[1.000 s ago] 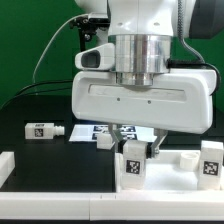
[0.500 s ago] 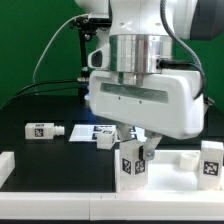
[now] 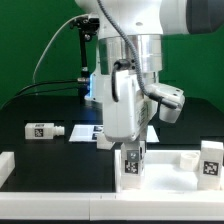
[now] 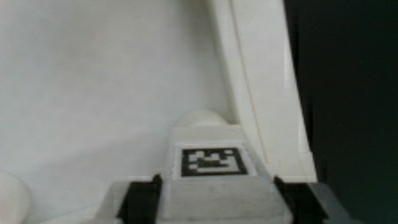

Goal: Assemble square table

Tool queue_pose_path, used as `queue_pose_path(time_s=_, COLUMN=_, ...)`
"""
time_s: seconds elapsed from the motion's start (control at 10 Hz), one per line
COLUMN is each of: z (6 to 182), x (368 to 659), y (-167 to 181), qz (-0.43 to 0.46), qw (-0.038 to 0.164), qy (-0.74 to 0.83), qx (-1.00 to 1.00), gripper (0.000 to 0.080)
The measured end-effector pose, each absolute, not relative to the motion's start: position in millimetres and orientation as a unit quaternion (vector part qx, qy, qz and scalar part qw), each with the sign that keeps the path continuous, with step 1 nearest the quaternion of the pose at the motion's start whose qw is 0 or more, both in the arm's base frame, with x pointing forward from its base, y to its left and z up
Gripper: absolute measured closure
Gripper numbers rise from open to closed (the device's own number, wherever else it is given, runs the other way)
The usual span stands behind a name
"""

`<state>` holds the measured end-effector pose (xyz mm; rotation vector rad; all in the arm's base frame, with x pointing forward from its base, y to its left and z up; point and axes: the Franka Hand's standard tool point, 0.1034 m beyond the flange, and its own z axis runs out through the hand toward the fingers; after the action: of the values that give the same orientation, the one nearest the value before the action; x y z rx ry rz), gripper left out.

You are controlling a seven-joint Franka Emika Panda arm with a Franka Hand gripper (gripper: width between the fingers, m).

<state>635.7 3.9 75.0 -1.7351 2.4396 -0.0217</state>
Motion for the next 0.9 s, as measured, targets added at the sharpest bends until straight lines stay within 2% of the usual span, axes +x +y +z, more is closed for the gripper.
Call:
queue_pose_path(time_s=0.1, z=74.7, x=635.7, y=3.7, qz=-0.007, qw=0.074, qy=0.817, qx=-0.572, gripper=0.0515)
queue_pose_path(time_s=0.2, z=74.5, x=635.5, y=3.7, qz=-0.007, qw=0.074, qy=0.815, qx=-0.575, gripper=0.0450)
queue_pose_path(time_s=0.3, z=74.2, x=634.7, y=3.2, qz=-0.010, qw=0.073, qy=0.791, qx=-0.608, gripper=0.0450)
queue_pose_path(time_s=0.4, z=74.1, x=633.6, y=3.1, qz=-0.015, qw=0.071, qy=0.753, qx=-0.654, gripper=0.0274)
queue_pose_path(time_s=0.5, z=77.8, x=635.4, y=5.3, qz=-0.024, qw=0.072, qy=0.690, qx=-0.720, gripper=0.0274)
queue_pose_path(time_s=0.6, z=79.2, x=635.7, y=7.2, qz=-0.028, qw=0.072, qy=0.648, qx=-0.758, gripper=0.0167)
queue_pose_path(time_s=0.9, z=76.9, x=634.8, y=3.9, qz=-0.034, qw=0.066, qy=0.579, qx=-0.812, gripper=0.0151)
